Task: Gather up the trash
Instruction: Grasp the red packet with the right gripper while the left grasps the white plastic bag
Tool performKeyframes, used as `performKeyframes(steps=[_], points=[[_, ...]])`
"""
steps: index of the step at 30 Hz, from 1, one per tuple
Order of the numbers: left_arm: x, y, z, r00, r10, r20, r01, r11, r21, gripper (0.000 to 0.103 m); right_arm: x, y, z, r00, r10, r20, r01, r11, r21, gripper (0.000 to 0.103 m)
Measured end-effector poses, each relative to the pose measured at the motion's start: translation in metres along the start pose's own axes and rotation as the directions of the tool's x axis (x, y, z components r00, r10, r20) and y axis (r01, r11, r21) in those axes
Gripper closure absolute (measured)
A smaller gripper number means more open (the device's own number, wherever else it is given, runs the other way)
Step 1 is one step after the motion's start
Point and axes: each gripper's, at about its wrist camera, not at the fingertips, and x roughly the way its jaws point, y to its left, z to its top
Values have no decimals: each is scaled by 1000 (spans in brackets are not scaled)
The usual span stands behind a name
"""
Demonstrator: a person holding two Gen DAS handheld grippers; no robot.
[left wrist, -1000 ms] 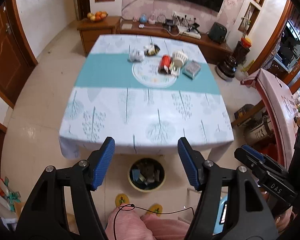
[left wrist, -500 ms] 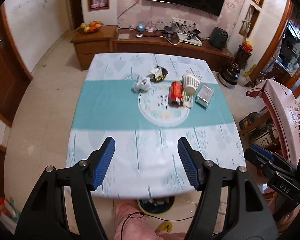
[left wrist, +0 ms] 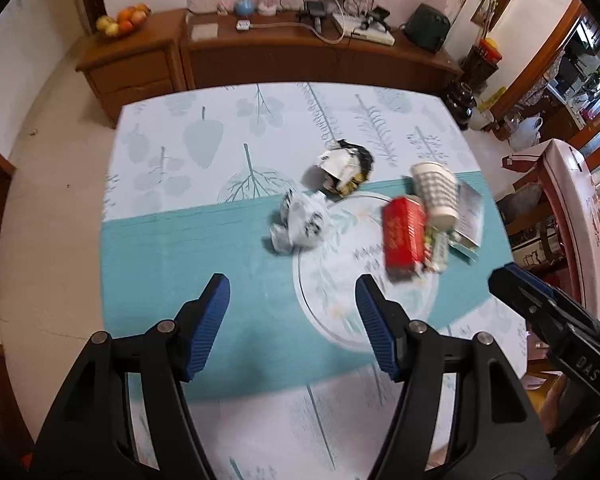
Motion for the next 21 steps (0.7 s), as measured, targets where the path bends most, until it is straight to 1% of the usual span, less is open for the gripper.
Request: performKeyframes(steps=[4,7,8,13,15,21], points=[[52,9,21,999,-25,-45,24,1000,-9,40,73,-7,32,995,-84,-49,86,996,20,52],[87,13,32,996,-32,-83,31,999,-13,40,115,-22,41,988,-124,-88,128,991,44,52],[98,14,34,995,-33,-96,32,999,-11,40,120,-30,36,987,-131,-96,136,989,49,52],[140,12,42,988,-43,-146,44,999,6,40,164,-47,43,971,-191,-143,199,979,39,52],[146,9,41,986,-51,-156,53,999,10,40,174,-51,43,961,-225,-160,232,972,25,52],[164,-2,44,981,-59,-184,63,998,20,40,196,-67,35,947,-234,-219,250,967,52,52]])
